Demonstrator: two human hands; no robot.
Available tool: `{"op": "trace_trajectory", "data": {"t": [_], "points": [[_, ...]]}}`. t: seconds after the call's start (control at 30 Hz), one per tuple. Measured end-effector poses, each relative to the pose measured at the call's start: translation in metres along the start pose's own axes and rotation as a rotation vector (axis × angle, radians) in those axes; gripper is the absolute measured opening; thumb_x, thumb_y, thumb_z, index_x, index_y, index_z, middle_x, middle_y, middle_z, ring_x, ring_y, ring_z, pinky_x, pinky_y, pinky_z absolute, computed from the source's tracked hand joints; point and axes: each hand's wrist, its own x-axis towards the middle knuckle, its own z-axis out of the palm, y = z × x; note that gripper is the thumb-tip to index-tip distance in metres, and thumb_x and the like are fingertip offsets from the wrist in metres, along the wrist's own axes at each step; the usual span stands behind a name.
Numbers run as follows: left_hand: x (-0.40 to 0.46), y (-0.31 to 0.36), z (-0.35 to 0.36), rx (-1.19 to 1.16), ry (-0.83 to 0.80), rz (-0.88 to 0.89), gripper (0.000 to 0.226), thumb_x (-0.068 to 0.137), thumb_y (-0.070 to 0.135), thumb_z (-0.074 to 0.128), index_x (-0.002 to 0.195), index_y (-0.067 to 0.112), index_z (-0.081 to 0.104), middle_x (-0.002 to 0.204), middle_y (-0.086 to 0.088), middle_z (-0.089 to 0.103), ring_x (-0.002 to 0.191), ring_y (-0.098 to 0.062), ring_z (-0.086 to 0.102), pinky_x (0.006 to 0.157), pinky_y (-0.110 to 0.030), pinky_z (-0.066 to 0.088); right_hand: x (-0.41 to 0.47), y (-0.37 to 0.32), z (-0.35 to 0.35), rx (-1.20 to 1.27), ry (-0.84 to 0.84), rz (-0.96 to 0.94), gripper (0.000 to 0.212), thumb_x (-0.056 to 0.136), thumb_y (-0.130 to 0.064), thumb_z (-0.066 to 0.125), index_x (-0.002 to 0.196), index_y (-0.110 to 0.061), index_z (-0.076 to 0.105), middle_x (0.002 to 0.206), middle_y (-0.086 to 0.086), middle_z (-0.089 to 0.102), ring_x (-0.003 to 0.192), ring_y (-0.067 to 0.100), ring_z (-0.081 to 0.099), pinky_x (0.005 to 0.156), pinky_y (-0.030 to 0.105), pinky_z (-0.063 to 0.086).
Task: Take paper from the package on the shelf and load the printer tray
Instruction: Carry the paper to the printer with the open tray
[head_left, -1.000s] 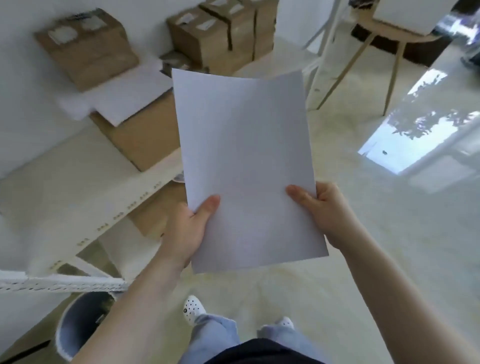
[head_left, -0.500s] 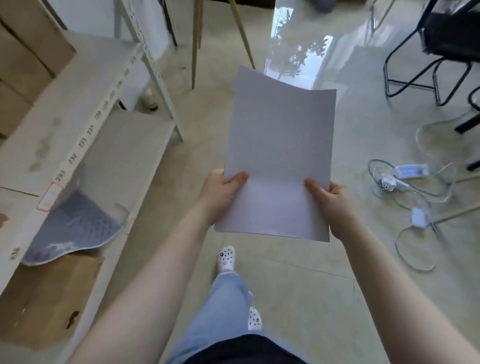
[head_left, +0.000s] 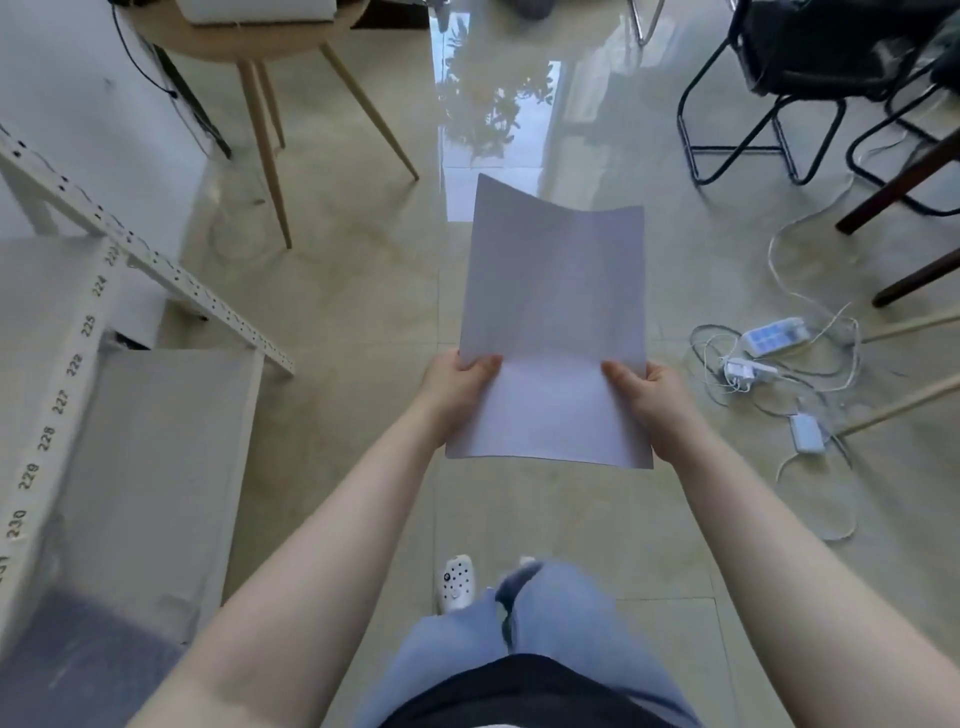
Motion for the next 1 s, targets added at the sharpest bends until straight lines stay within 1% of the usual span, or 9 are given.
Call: {"op": "trace_trajectory", "data": {"t": [0.2, 0.33, 0.43, 0.53, 0.7, 0.8, 0.87, 0.9, 1.0], "points": [[0.116, 0.069, 0.036, 0.015, -0.005, 0.031, 0.011, 0.093, 0.010, 0.057, 0.100, 0.004, 0.063, 0.095, -0.013, 0.064, 0.083, -0.022, 0.060, 0.078, -0.036, 0.049, 0.116, -0.061, -0.028, 0.007, 0.019, -0.020, 0.016, 0.091, -0.018, 0.061, 0.076, -0.014, 0.066, 0.059, -0.008, 0.072, 0.051, 0.005, 0.066, 0.052, 0.022, 0.055], [0.199, 0.115, 0.068, 0.051, 0.001, 0.022, 0.009, 0.093, 0.013, 0.058, 0.095, 0.007, 0.064, 0.094, -0.012, 0.066, 0.079, -0.022, 0.062, 0.073, -0.033, 0.051, 0.206, -0.102, -0.055, -0.003, 0.009, -0.012, 0.018, 0.091, -0.019, 0.061, 0.075, -0.013, 0.067, 0.077, 0.006, 0.069, 0.059, 0.014, 0.066, 0.067, 0.034, 0.053], [0.256, 0.155, 0.092, 0.063, 0.007, -0.002, 0.015, 0.093, 0.013, 0.059, 0.099, 0.001, 0.065, 0.094, -0.011, 0.066, 0.077, -0.021, 0.062, 0.074, -0.034, 0.051, 0.269, -0.137, -0.078, -0.027, 0.000, 0.011, 0.018, 0.090, -0.022, 0.063, 0.075, -0.013, 0.066, 0.077, 0.006, 0.070, 0.058, 0.014, 0.067, 0.063, 0.031, 0.055], [0.315, 0.200, 0.111, 0.059, 0.019, 0.004, 0.010, 0.093, 0.013, 0.059, 0.097, 0.005, 0.064, 0.096, -0.011, 0.065, 0.081, -0.024, 0.062, 0.075, -0.035, 0.051, 0.335, -0.181, -0.096, -0.023, -0.017, 0.016, 0.017, 0.090, -0.023, 0.063, 0.078, -0.013, 0.067, 0.078, 0.004, 0.072, 0.059, 0.013, 0.069, 0.063, 0.030, 0.056], [0.413, 0.269, 0.129, 0.060, 0.039, 0.032, 0.011, 0.093, 0.012, 0.058, 0.099, 0.005, 0.063, 0.095, -0.010, 0.064, 0.069, -0.018, 0.061, 0.056, -0.020, 0.052, 0.439, -0.252, -0.107, -0.012, -0.038, -0.003, 0.018, 0.090, -0.022, 0.063, 0.074, -0.013, 0.066, 0.062, -0.006, 0.073, 0.055, 0.011, 0.069, 0.058, 0.027, 0.055], [0.482, 0.302, 0.136, 0.046, 0.040, 0.034, 0.024, 0.094, 0.012, 0.057, 0.109, -0.006, 0.062, 0.101, -0.014, 0.064, 0.084, -0.025, 0.062, 0.069, -0.030, 0.052, 0.507, -0.290, -0.108, 0.009, -0.050, -0.018, 0.017, 0.091, -0.018, 0.062, 0.075, -0.011, 0.065, 0.058, -0.007, 0.072, 0.052, 0.009, 0.068, 0.049, 0.021, 0.052], [0.529, 0.321, 0.140, 0.035, 0.038, 0.020, 0.027, 0.094, 0.013, 0.056, 0.112, -0.006, 0.062, 0.101, -0.014, 0.065, 0.088, -0.025, 0.062, 0.076, -0.034, 0.052, 0.554, -0.314, -0.107, 0.004, -0.049, -0.020, 0.016, 0.091, -0.017, 0.061, 0.076, -0.011, 0.065, 0.057, -0.008, 0.072, 0.050, 0.007, 0.067, 0.046, 0.019, 0.051], [0.554, 0.332, 0.140, 0.034, 0.035, 0.015, 0.026, 0.094, 0.014, 0.056, 0.112, -0.004, 0.062, 0.100, -0.012, 0.065, 0.085, -0.024, 0.063, 0.073, -0.032, 0.052, 0.577, -0.325, -0.106, 0.002, -0.050, -0.017, 0.016, 0.091, -0.017, 0.061, 0.077, -0.011, 0.065, 0.057, -0.008, 0.072, 0.050, 0.007, 0.067, 0.046, 0.019, 0.051], [0.621, 0.367, 0.143, 0.039, 0.010, 0.002, 0.018, 0.094, 0.016, 0.057, 0.106, 0.003, 0.064, 0.091, -0.006, 0.067, 0.071, -0.015, 0.064, 0.056, -0.018, 0.053, 0.639, -0.362, -0.106, -0.013, -0.036, 0.002, 0.017, 0.091, -0.018, 0.061, 0.076, -0.012, 0.066, 0.057, -0.009, 0.071, 0.050, 0.007, 0.067, 0.049, 0.021, 0.053]]}}
